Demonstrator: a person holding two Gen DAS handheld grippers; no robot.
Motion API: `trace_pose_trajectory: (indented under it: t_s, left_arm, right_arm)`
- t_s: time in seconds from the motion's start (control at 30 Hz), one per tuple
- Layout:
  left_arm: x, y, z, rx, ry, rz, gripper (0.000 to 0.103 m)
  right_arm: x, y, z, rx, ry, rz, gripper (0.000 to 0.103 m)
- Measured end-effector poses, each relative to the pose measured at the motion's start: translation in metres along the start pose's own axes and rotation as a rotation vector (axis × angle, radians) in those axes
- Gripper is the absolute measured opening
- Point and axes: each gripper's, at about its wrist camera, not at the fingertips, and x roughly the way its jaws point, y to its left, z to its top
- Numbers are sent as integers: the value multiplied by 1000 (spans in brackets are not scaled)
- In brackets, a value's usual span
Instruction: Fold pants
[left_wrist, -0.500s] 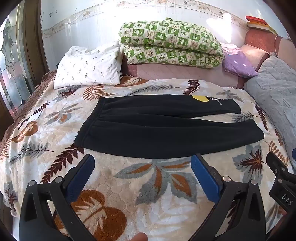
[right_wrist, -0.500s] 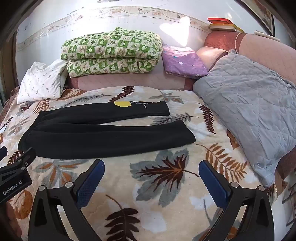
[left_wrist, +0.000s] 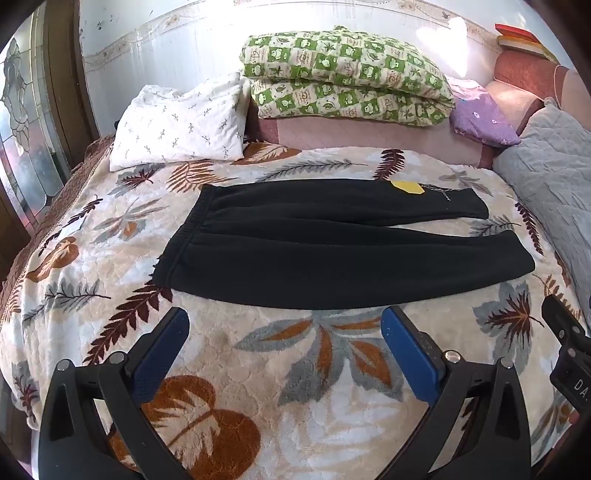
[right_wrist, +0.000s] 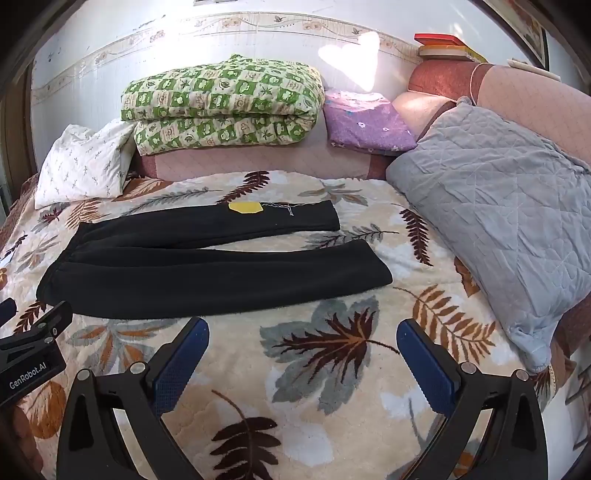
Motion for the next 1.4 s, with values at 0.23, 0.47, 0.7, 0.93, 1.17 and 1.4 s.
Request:
trace_pose_trajectory:
  t_s: [0.23,0.47,0.7,0.93,1.17,1.4]
  left_arm:
    - [2,4,0,-8,7,1,103]
    - [2,9,0,-34,7,-3,103]
    - [1,11,1,-30,-11,20,103]
    - [0,13,0,-39,-17,40,103]
    - [-4,13,-1,-39,-28,49,103]
    - [-5,12,-1,-39,-33,50,103]
  right_arm:
    - [3,2,5,0,0,9,102]
    - [5,4,8,6,5,16,102]
    - [6,4,10,11,1,28,102]
    - [8,4,9,11,10,47,102]
    - [10,2,7,19,21,52,102]
    - [10,3,6,19,24,57,102]
